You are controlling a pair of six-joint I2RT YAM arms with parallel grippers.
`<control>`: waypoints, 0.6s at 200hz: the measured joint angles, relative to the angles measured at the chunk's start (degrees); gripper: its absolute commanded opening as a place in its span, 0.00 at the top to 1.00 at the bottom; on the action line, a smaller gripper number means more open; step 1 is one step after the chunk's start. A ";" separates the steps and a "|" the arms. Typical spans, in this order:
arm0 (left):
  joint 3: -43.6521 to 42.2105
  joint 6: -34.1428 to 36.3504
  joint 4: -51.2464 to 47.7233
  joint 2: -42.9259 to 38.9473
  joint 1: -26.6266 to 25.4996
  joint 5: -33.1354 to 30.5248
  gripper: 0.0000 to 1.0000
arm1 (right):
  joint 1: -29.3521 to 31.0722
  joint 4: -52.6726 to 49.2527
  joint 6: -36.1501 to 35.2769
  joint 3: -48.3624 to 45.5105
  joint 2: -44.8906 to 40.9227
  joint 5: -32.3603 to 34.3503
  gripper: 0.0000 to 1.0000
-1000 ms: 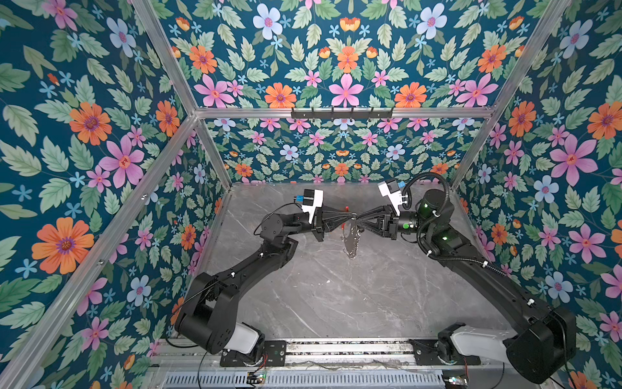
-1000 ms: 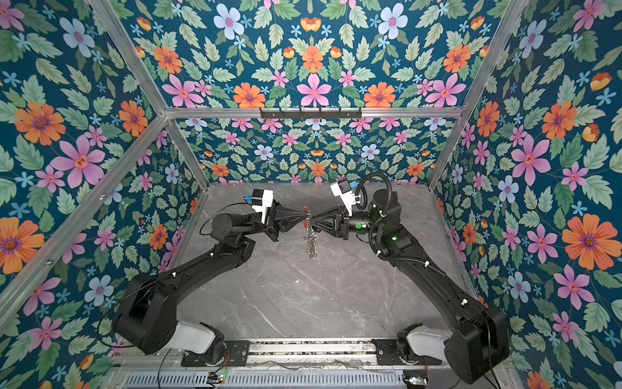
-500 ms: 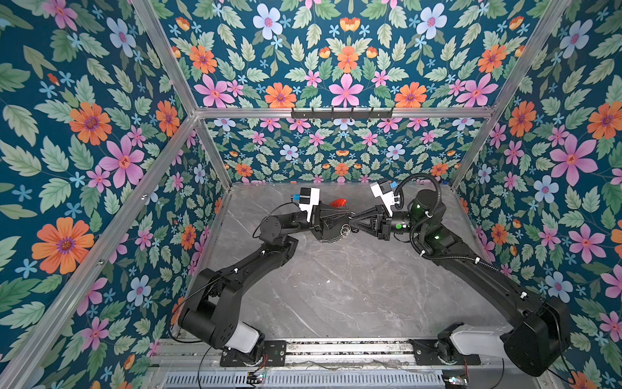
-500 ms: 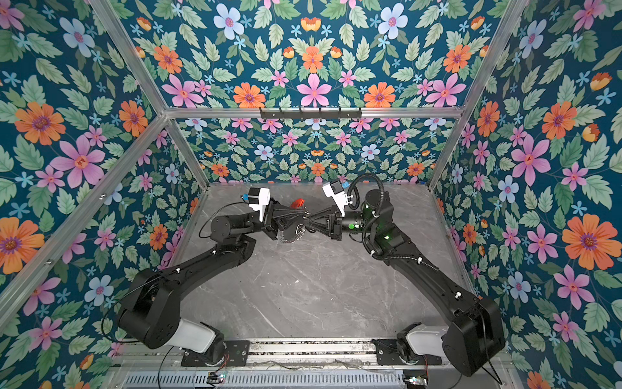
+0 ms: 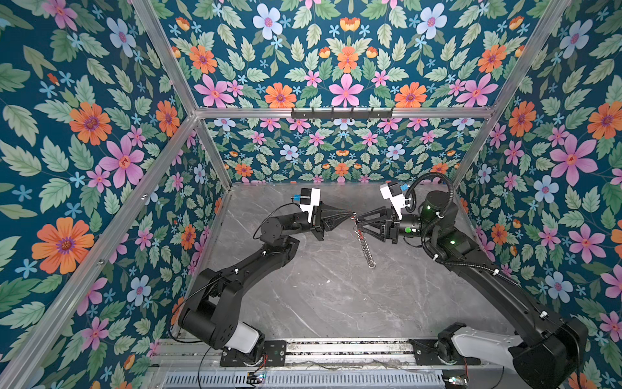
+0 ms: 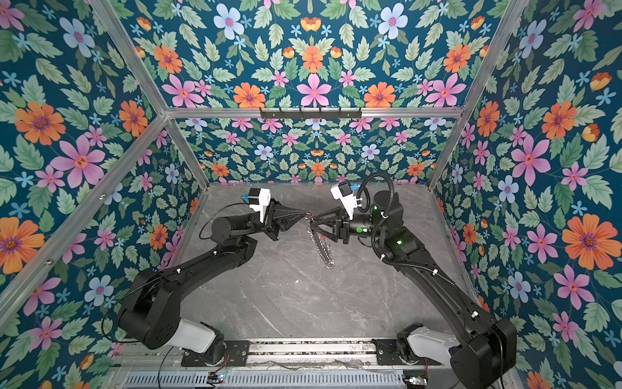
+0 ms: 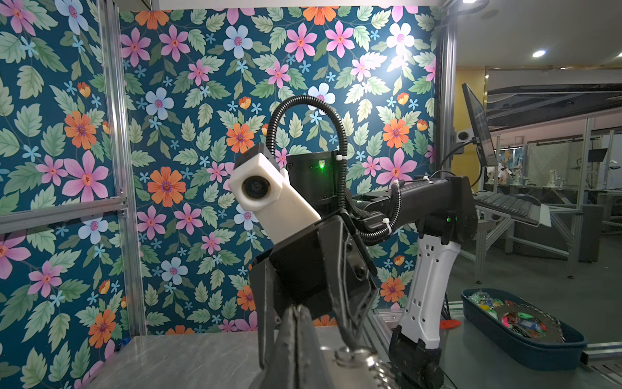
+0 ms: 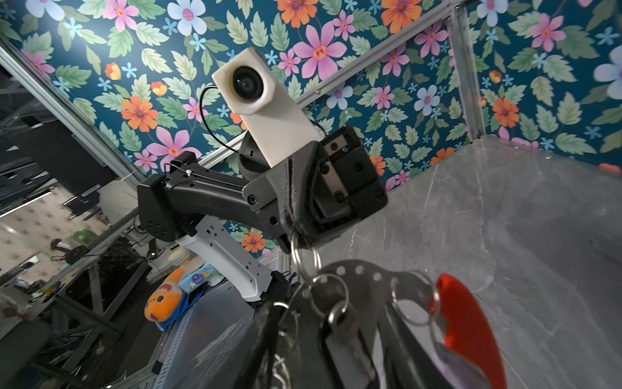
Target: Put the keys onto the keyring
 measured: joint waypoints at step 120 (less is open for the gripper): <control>0.35 -1.99 1.60 1.22 0.02 -0.04 1.00 | -1.55 2.58 2.64 0.70 3.72 -2.34 0.69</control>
